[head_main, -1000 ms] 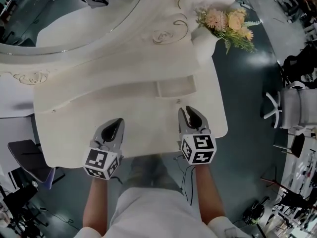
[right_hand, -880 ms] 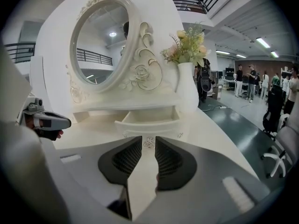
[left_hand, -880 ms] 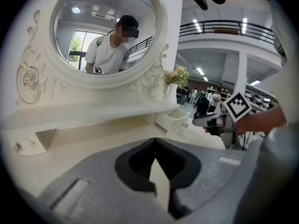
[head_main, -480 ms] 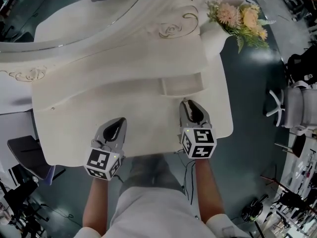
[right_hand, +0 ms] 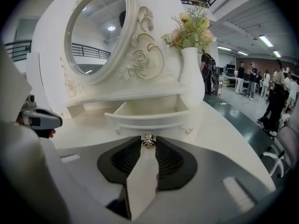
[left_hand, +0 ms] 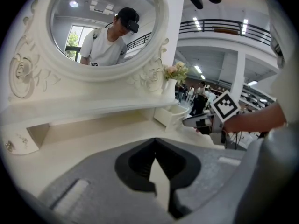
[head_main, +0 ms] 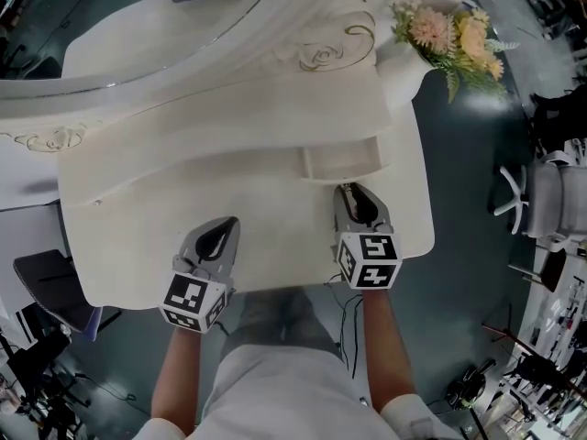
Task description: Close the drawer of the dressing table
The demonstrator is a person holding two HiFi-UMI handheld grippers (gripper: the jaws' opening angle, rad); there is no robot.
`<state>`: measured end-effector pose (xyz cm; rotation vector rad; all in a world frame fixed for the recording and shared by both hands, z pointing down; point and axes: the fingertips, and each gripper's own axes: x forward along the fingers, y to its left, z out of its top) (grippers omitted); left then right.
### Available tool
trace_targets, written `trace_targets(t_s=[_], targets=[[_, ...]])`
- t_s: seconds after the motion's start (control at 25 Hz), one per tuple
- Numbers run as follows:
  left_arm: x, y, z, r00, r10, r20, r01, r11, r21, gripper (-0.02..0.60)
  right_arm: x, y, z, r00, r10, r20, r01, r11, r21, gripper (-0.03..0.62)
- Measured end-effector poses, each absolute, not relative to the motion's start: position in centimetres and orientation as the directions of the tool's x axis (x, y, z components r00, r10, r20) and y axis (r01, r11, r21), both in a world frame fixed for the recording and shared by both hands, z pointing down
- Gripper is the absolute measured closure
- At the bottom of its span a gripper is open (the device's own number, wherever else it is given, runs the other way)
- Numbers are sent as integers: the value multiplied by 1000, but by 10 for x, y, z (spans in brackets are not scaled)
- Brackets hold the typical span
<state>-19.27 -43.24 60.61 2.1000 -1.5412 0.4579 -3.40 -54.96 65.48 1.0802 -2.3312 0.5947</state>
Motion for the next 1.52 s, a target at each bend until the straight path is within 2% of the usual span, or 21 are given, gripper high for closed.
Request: trace_targets(t_s=[1.52], targets=[[-203,-442,613,310,-763,568,-951,-250,183,583,-66,-611,657,-575,-594,562,-787,589,-184,505]])
